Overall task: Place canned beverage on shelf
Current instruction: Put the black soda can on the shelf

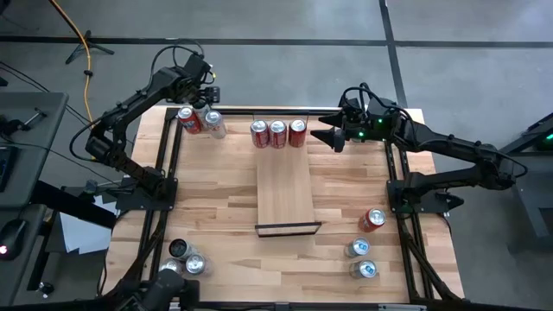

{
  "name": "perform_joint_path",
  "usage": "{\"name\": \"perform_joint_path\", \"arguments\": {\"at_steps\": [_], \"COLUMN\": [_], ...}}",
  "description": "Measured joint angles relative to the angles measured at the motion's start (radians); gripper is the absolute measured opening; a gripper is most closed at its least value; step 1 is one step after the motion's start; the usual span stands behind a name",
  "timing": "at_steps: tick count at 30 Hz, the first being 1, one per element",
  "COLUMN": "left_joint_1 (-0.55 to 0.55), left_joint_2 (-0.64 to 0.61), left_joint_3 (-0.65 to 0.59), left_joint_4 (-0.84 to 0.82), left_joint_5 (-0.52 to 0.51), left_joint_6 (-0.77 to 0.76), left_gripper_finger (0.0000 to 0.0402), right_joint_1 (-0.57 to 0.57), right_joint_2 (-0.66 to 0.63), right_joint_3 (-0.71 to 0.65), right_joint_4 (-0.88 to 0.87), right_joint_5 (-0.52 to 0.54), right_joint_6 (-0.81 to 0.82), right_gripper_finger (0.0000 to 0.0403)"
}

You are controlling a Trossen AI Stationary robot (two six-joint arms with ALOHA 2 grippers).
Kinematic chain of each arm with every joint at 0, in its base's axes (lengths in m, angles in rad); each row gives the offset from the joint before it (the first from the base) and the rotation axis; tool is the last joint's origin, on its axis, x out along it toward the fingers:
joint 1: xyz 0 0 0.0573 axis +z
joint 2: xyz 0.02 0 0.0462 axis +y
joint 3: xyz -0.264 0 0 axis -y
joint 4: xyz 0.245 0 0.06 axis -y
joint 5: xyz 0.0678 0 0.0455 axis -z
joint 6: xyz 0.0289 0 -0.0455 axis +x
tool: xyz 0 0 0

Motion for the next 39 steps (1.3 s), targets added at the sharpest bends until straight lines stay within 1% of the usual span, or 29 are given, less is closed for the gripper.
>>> {"name": "perform_joint_path", "arguments": {"at_steps": [3, 7, 11, 17, 26, 32, 35, 39], "left_joint_1": [0.004, 0.014, 0.013, 0.013, 0.011, 0.014, 0.014, 0.014], "left_joint_2": [0.004, 0.006, 0.006, 0.006, 0.006, 0.006, 0.006, 0.006], "left_joint_3": [-0.009, -0.043, -0.067, -0.114, -0.115, -0.115, -0.115, -0.115], "left_joint_4": [-0.009, -0.003, 0.012, 0.036, 0.086, 0.088, 0.1, 0.126], "left_joint_5": [-0.011, 0.007, 0.01, 0.047, 0.048, 0.011, 0.003, 0.003], "left_joint_6": [-0.004, -0.066, -0.073, -0.081, -0.072, -0.07, -0.067, -0.062], "left_gripper_finger": [0.031, 0.031, 0.031, 0.031, 0.031, 0.0309, 0.0298, 0.0268], "right_joint_1": [0.0, 0.0, 0.0, 0.0, 0.0, 0.0, 0.0, 0.0], "right_joint_2": [0.0, 0.0, 0.0, 0.0, 0.0, 0.0, 0.0, 0.0], "right_joint_3": [0.0, 0.0, 0.0, 0.0, 0.0, 0.0, 0.0, 0.0], "right_joint_4": [0.0, 0.0, 0.001, 0.001, 0.001, 0.001, 0.001, 0.001], "right_joint_5": [0.0, 0.0, 0.0, 0.001, 0.001, 0.001, 0.001, 0.001], "right_joint_6": [0.0, 0.0, 0.0, 0.0, 0.0, 0.0, 0.0, 0.0], "right_gripper_finger": [0.0394, 0.0394, 0.0394, 0.0394, 0.0394, 0.0394, 0.0394, 0.0394]}}
